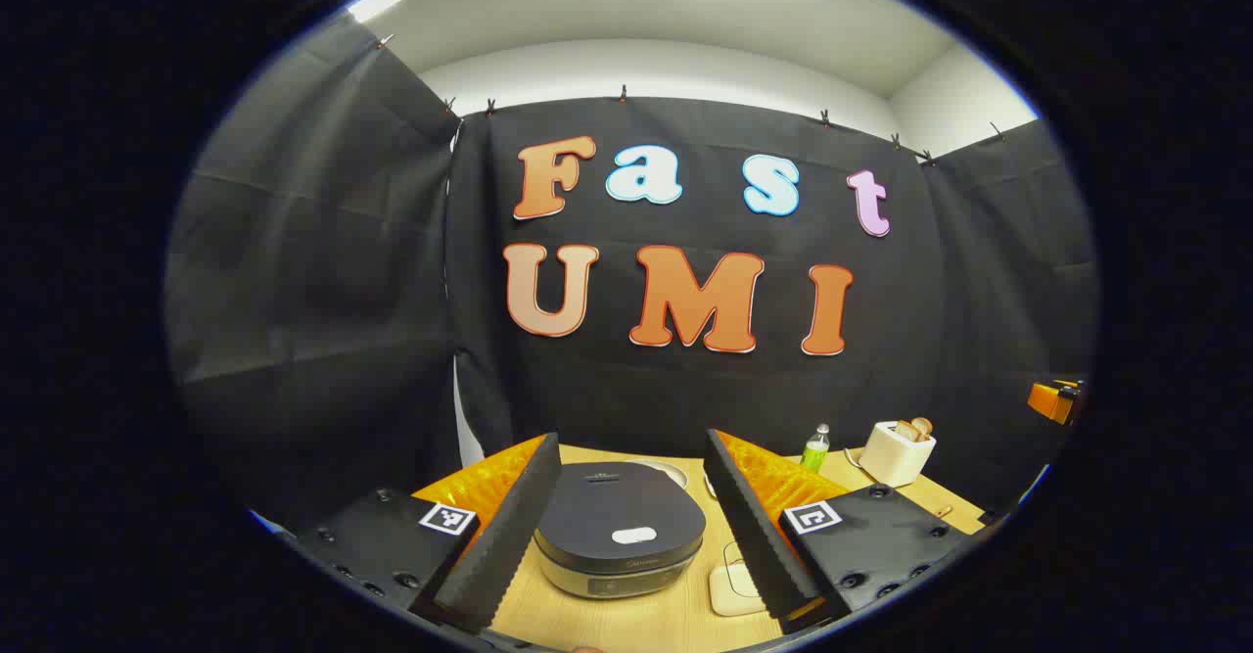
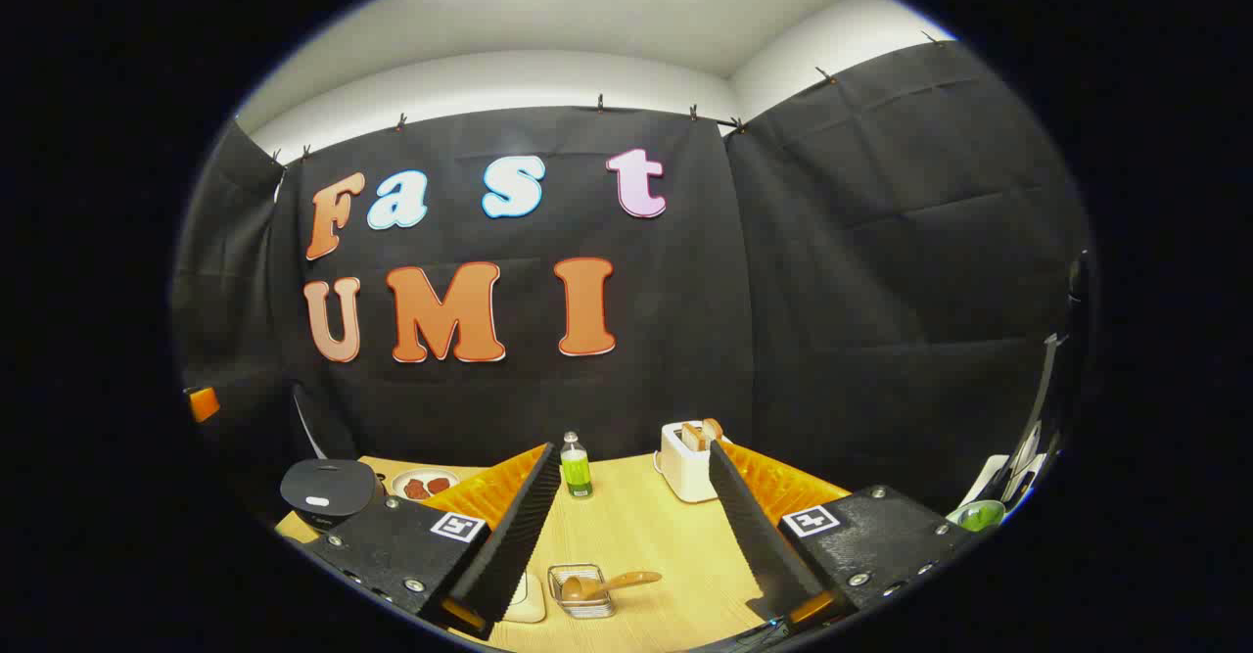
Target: Close the left gripper, press the button to open the rice cooker; take a wooden spoon from the chopstick holder with the right hand, scoop a spoonful of rice and pour it into the rice cooker, then put the wooden spoon back into the chopstick holder.
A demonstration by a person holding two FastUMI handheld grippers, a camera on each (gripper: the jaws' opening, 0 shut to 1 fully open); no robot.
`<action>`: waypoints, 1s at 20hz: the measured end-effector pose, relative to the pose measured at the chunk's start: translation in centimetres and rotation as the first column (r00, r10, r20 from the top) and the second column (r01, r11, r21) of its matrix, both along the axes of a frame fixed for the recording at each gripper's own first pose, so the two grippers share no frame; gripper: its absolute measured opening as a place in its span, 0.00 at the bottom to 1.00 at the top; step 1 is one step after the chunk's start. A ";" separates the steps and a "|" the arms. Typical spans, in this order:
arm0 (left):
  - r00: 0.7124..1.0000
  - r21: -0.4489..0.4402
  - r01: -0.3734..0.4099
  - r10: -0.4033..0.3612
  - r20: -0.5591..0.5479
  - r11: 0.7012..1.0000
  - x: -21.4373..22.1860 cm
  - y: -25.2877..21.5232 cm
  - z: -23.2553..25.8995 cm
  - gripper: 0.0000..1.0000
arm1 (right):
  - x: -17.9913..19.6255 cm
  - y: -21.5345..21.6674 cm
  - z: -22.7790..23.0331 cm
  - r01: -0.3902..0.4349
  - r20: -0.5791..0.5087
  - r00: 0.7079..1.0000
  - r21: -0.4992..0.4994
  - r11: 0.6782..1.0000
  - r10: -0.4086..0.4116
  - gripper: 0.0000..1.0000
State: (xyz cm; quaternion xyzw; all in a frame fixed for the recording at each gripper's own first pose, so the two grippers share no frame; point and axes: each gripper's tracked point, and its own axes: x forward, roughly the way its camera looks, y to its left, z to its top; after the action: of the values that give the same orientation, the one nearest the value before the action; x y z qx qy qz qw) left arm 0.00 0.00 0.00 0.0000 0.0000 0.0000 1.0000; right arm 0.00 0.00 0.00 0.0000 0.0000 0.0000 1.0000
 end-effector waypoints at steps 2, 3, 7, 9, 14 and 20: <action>1.000 -0.007 0.002 -0.002 0.005 1.000 0.0 -1.0 0.4 0.96 | 0.0 0.5 -0.3 -0.037 -0.023 0.999 -0.001 0.999 0.037 0.95; 1.000 -0.020 0.012 -0.012 0.003 1.000 0.1 -1.6 0.6 0.96 | 0.1 0.2 -0.2 -0.034 -0.024 0.999 -0.013 0.999 0.033 0.95; 1.000 -0.076 0.016 -0.017 -0.013 0.997 0.8 -2.5 0.8 0.96 | 0.3 -0.2 0.5 -0.034 -0.001 0.999 -0.029 0.999 0.034 0.95; 1.000 -0.052 0.006 -0.006 0.000 0.999 0.6 -2.4 1.3 0.96 | 0.6 -0.7 0.4 -0.037 -0.003 0.999 -0.030 0.999 0.037 0.95; 1.000 0.000 -0.011 0.011 0.022 1.000 0.6 -2.3 2.1 0.99 | 1.6 -1.1 0.1 -0.036 -0.022 0.999 -0.047 0.998 0.035 0.94; 0.999 -0.009 -0.026 0.026 0.026 1.000 0.7 -2.5 2.0 0.98 | 2.1 -1.3 0.2 -0.058 -0.027 0.998 -0.062 0.996 0.056 0.94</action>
State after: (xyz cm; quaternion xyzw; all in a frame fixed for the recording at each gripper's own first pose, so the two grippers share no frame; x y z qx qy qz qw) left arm 0.68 -2.49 2.05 -0.0045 -0.0132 0.0131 0.9998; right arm 2.15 -1.32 0.23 -0.0314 0.0127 0.0285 0.9990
